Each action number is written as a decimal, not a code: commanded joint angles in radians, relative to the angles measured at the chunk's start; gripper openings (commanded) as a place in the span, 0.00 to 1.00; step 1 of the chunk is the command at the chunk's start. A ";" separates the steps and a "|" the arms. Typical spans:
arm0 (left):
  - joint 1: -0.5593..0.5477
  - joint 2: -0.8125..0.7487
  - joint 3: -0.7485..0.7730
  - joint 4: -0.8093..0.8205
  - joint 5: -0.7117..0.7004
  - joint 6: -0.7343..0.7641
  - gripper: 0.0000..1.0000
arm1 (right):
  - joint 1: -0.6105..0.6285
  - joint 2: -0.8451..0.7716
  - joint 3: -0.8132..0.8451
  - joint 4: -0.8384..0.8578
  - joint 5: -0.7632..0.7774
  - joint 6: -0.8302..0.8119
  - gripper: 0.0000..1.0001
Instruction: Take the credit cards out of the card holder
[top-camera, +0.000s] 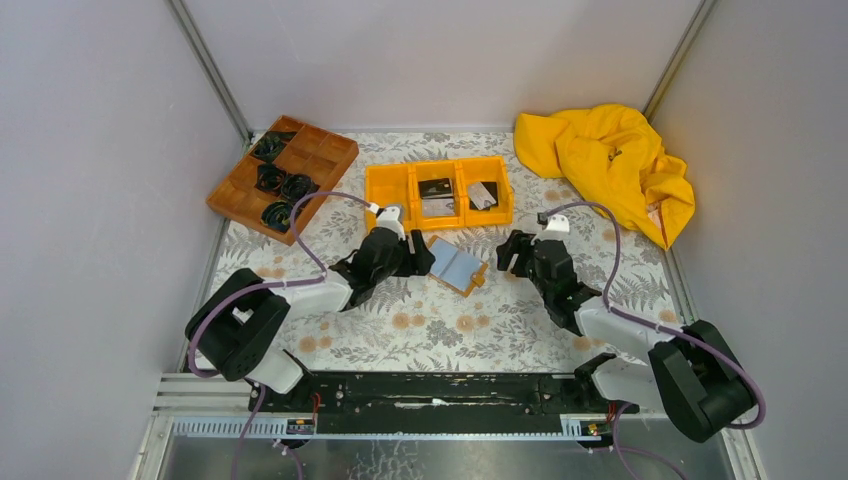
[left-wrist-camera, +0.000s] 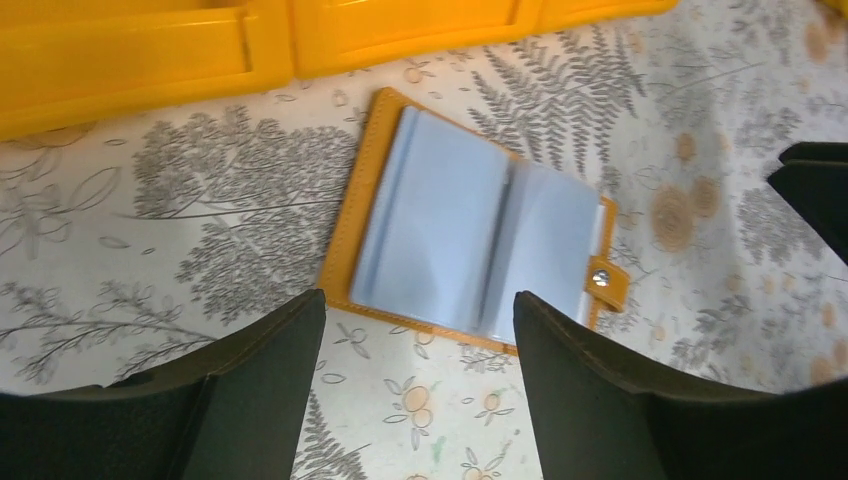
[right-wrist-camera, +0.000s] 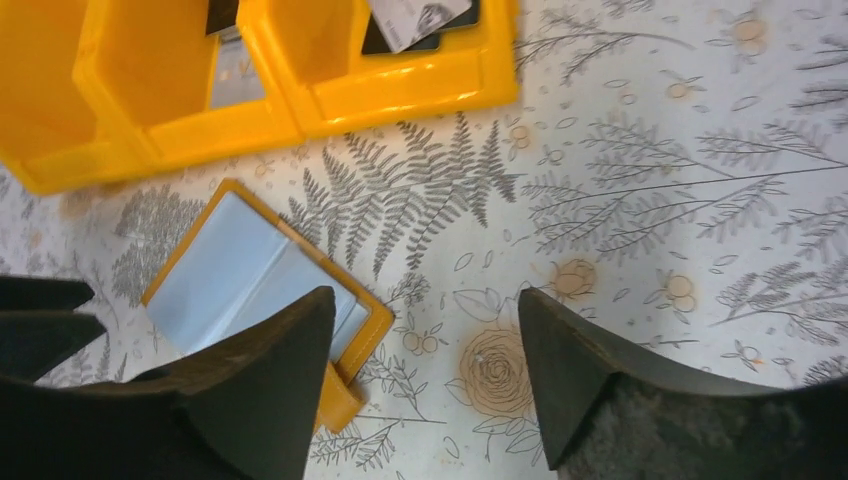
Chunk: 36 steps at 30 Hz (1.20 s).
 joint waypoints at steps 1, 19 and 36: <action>0.013 0.006 0.004 0.126 0.110 -0.012 0.76 | 0.003 -0.065 -0.013 0.019 0.132 0.001 0.79; 0.080 0.006 -0.077 0.339 0.315 -0.107 0.87 | 0.004 -0.175 -0.061 0.008 0.216 -0.027 0.58; 0.083 0.007 -0.076 0.325 0.282 -0.096 0.91 | 0.004 -0.125 -0.039 0.010 0.133 -0.028 0.85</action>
